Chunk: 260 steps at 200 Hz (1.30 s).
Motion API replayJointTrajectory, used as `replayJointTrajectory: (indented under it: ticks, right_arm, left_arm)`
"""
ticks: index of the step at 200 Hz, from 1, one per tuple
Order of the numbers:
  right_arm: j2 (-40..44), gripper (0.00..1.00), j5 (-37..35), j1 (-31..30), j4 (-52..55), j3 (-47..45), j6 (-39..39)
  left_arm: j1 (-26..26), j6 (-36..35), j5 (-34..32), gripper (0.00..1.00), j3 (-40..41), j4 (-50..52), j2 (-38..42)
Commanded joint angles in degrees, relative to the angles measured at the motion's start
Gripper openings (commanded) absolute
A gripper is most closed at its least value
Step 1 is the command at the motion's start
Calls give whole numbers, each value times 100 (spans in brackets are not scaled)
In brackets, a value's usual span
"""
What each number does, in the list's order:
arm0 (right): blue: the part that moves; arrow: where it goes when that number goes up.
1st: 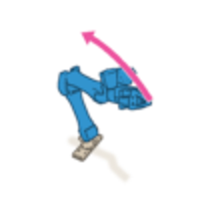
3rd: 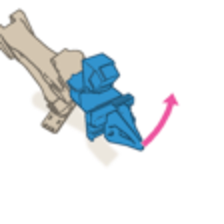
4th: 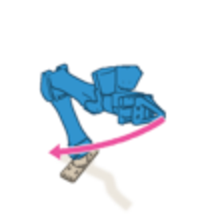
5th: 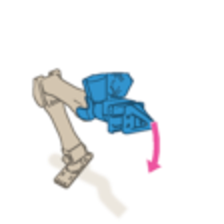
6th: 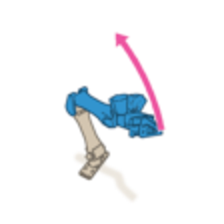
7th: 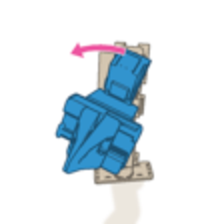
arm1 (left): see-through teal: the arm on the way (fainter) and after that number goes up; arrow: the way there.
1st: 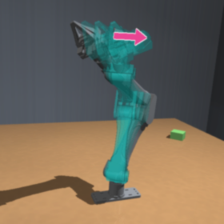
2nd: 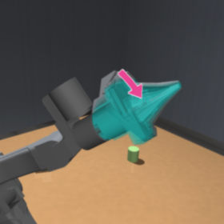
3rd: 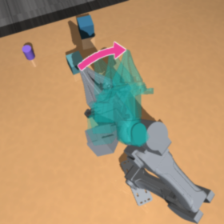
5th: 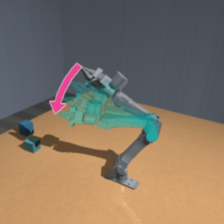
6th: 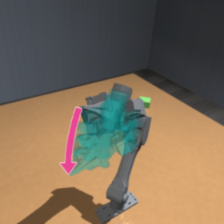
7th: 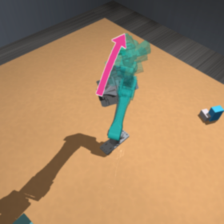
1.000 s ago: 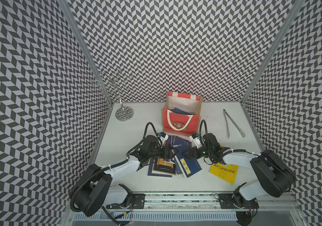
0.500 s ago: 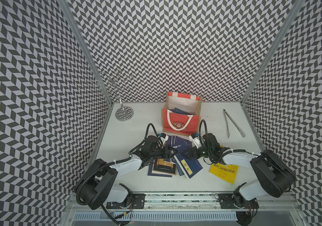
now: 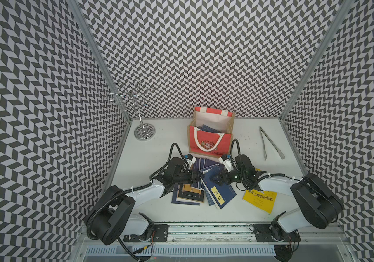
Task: Put the books into the canvas bag
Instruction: Pick up the book from the book.
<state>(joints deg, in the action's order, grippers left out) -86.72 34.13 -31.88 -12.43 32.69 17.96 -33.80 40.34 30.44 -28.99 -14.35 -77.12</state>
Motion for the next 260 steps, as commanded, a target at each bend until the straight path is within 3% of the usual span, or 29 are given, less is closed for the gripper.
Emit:
replayJointTrajectory:
  ticks: [1,32,62,104,146,180,193,230,260]
  right_arm:
    - [44,98,-119,-56,-19,115,-104]
    - [189,99,-232,39,47,107,-79]
    - [335,99,-81,289,-78,-8,47]
    - [582,99,143,416,-320,-149,82]
    - [220,99,435,407,-562,-236,185]
    - [-180,99,253,268,-529,-164,169]
    - [-311,98,178,202,-472,-103,121]
    - [-340,92,212,129,-528,-127,120]
    - [-284,88,252,112,-555,-122,112]
  left_arm:
    - [-21,-332,-358,5,-220,325,208]
    - [41,-669,-756,8,-400,850,484]
    - [287,-717,-800,3,-371,955,875]
    - [674,-772,-1005,6,-400,1245,1070]
    - [1081,-509,-850,9,6,819,1056]
    - [1157,-428,-609,13,107,457,905]
    - [1174,-439,-529,20,90,422,823]
    - [1237,-323,-564,63,158,497,837]
    - [1459,-211,-571,72,311,608,983]
